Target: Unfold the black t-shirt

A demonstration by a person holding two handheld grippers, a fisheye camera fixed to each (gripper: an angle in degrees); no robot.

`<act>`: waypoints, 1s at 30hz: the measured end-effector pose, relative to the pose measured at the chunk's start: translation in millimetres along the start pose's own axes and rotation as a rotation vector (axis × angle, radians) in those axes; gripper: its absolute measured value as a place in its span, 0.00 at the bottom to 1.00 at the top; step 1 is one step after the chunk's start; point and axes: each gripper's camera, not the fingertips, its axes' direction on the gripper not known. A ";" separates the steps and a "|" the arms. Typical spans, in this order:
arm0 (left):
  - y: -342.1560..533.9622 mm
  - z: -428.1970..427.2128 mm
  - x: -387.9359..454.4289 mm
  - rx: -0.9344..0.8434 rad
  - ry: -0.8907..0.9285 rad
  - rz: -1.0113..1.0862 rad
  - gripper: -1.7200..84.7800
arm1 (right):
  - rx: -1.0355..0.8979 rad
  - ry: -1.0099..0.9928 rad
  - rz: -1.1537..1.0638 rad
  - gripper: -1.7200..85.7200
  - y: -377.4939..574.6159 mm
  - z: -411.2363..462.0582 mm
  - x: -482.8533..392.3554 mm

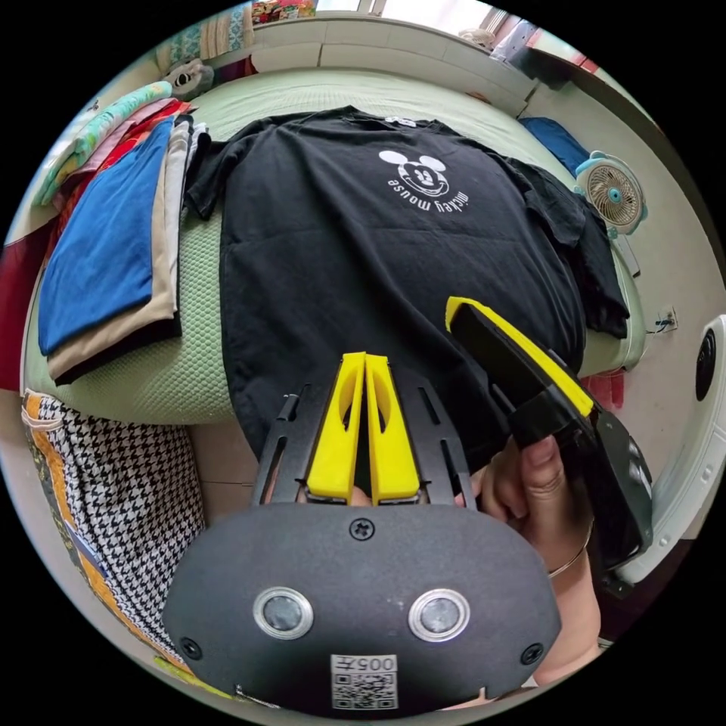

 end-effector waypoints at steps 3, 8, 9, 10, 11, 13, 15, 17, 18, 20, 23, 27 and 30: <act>2.0 -1.5 1.9 0.015 -0.018 0.012 0.02 | 0.000 -0.012 0.011 0.01 0.6 -0.9 4.1; 0.8 1.2 5.3 0.004 -0.047 0.036 0.02 | 0.013 -0.013 0.002 0.01 2.6 -2.4 5.9; 0.1 2.0 4.5 0.002 -0.049 0.032 0.02 | 0.014 -0.012 -0.001 0.01 2.7 -2.4 5.9; -0.6 2.5 3.4 0.001 -0.047 0.028 0.02 | 0.016 -0.012 -0.005 0.01 2.8 -2.2 6.0; -0.9 2.9 2.8 0.000 -0.045 0.026 0.02 | 0.016 -0.013 -0.008 0.01 2.6 -2.0 6.4; -2.2 4.3 0.6 -0.004 -0.038 0.020 0.02 | 0.013 -0.015 -0.012 0.01 2.0 -1.4 7.2; -3.0 5.3 -0.7 -0.007 -0.033 0.017 0.02 | 0.011 -0.017 -0.016 0.01 1.4 -0.7 8.2; -3.7 6.1 -1.8 -0.007 -0.032 0.015 0.02 | 0.008 -0.020 -0.022 0.01 0.6 0.2 9.2; -4.3 6.8 -2.4 -0.008 -0.033 0.014 0.02 | 0.007 -0.020 -0.023 0.01 0.4 0.4 9.5; -5.5 7.9 -3.1 -0.012 -0.035 0.015 0.02 | 0.005 -0.021 -0.024 0.01 -0.2 1.3 10.8; -7.2 9.7 -4.4 -0.019 -0.036 0.017 0.02 | 0.002 -0.019 -0.023 0.01 -0.7 2.1 12.4; -7.3 10.7 -7.0 -0.023 -0.034 0.014 0.02 | 0.003 -0.014 -0.022 0.01 0.1 1.9 14.3; -6.3 10.5 -9.7 -0.021 -0.030 0.010 0.02 | 0.004 -0.015 -0.019 0.01 1.4 1.2 16.3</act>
